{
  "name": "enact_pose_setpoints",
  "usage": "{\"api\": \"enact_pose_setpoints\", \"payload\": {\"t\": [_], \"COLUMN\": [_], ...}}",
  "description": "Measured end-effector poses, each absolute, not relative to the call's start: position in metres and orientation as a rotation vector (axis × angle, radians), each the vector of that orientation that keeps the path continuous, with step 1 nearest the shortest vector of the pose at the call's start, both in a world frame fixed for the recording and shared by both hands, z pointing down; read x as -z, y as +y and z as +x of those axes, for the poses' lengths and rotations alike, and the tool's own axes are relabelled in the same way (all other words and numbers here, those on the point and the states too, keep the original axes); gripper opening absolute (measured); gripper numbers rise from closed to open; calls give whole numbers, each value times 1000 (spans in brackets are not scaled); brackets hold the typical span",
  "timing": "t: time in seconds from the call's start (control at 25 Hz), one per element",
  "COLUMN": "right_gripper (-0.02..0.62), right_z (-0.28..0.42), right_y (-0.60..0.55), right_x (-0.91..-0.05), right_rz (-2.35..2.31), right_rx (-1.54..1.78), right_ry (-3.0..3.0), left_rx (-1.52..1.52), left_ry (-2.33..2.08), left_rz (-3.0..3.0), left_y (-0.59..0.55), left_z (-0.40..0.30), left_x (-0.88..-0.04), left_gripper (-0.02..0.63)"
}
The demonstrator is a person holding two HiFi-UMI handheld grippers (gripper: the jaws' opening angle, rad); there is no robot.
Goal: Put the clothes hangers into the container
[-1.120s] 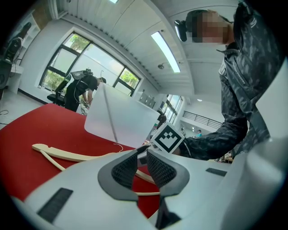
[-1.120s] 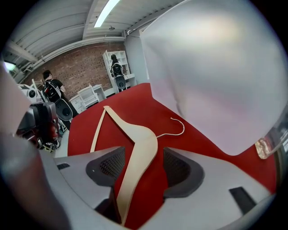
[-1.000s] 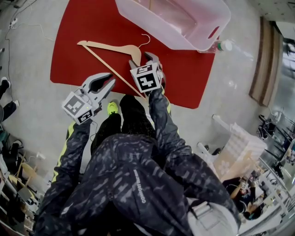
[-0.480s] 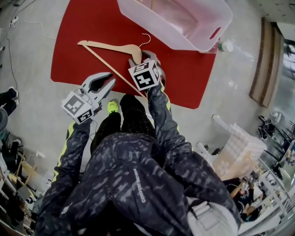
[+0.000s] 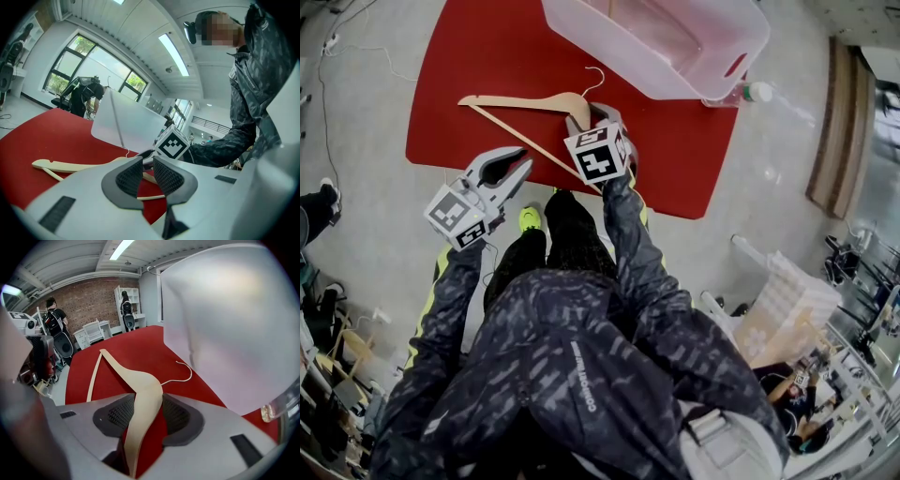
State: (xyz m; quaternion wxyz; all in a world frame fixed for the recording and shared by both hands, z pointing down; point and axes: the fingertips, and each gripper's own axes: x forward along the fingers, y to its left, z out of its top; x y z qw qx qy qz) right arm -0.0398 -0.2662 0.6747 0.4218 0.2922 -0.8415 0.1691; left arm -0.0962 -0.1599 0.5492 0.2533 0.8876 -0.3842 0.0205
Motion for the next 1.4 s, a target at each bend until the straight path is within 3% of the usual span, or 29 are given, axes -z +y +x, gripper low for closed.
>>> {"api": "enact_pose_setpoints", "payload": {"t": [0.28,0.52,0.68,0.92,1.4], "right_gripper": [189,189,189,189,189], "right_z": [-37,-39,-35,-32,-27], "right_y": [-261,-252,-251,-254,-257], "right_x": [-660,-656,-656,-654,-651], "right_rz": [751,739,730,715,679], "right_rx": [-309,-263,-243,-234,-269], "right_ry": [-2116,-2120,-2120,-2118,-2131], "left_rx": [-199,-645,-848,-1188,-1299], "left_ry": [-1089,-1110,-1099,-1050,-1015], "left_rz": [2451,2538,2560,2583,2556], "left_y": [-164,-193,-212,-225,-244], "left_z": [-108,-114,-112,-112,-104], "left_x": [-560,-600,-626,-660,-678], "left_gripper": [63,205,251,264,264]}}
